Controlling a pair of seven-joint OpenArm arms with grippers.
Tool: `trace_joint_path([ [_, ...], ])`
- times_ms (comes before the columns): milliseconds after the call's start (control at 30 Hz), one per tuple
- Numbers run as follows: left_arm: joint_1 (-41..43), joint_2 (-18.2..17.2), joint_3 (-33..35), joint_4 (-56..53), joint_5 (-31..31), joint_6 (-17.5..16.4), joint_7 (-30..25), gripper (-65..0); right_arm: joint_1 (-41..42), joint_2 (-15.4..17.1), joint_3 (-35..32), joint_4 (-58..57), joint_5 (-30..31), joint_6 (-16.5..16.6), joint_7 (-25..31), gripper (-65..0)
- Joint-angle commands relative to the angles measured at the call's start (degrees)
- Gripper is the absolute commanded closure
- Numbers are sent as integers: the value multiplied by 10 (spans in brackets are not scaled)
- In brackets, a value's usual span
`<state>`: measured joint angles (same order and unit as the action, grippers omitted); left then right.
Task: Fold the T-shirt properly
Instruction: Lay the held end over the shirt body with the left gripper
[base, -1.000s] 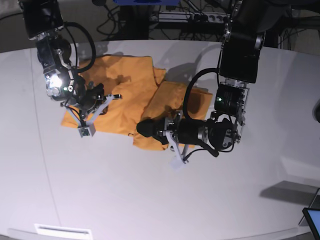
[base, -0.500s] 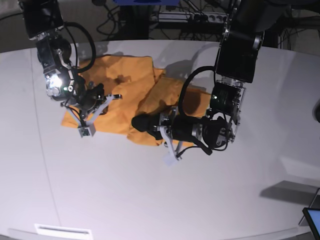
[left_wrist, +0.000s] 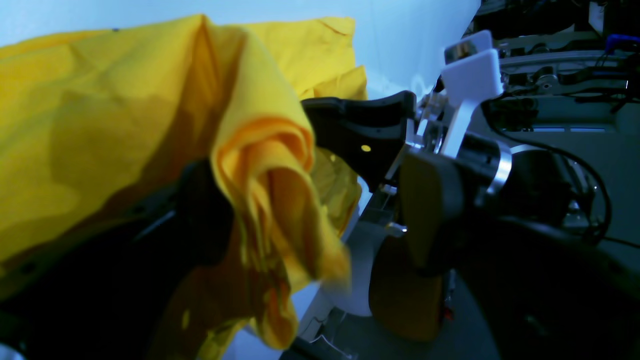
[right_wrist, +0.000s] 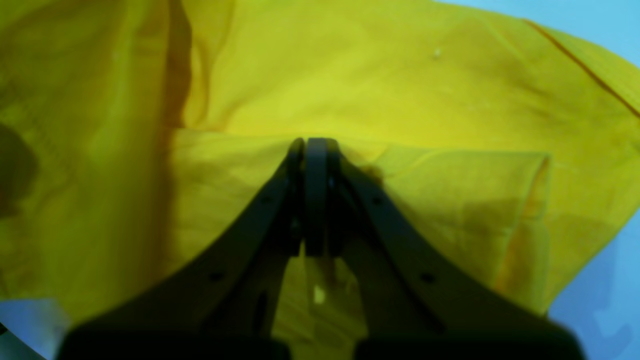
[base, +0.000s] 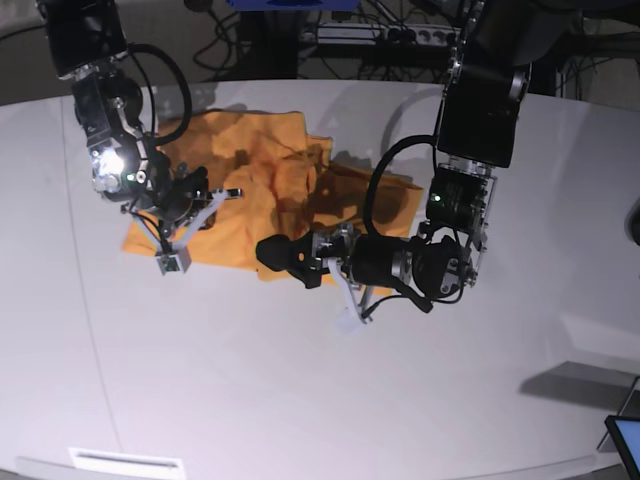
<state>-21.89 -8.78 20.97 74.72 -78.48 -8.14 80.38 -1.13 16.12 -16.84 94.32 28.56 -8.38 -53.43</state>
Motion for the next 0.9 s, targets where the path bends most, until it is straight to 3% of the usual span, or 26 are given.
trace_joint_path([
  [0, -17, 2, -5, 10, -20, -4, -4, -521, -4, 5, 0, -8, -18, -10, -30, 0],
  [300, -20, 11, -86, 11, -22, -5, -4, -519, -5, 5, 0, -8, -18, -10, -30, 0],
  [633, 13, -82, -53, 84, -22, -5, -4, -516, -1, 7, 4, -8, -18, -10, -30, 0],
  [867, 18, -108, -83, 102, -22, -5, -4, -512, 4, 8, 4, -8, -18, -10, -30, 0],
])
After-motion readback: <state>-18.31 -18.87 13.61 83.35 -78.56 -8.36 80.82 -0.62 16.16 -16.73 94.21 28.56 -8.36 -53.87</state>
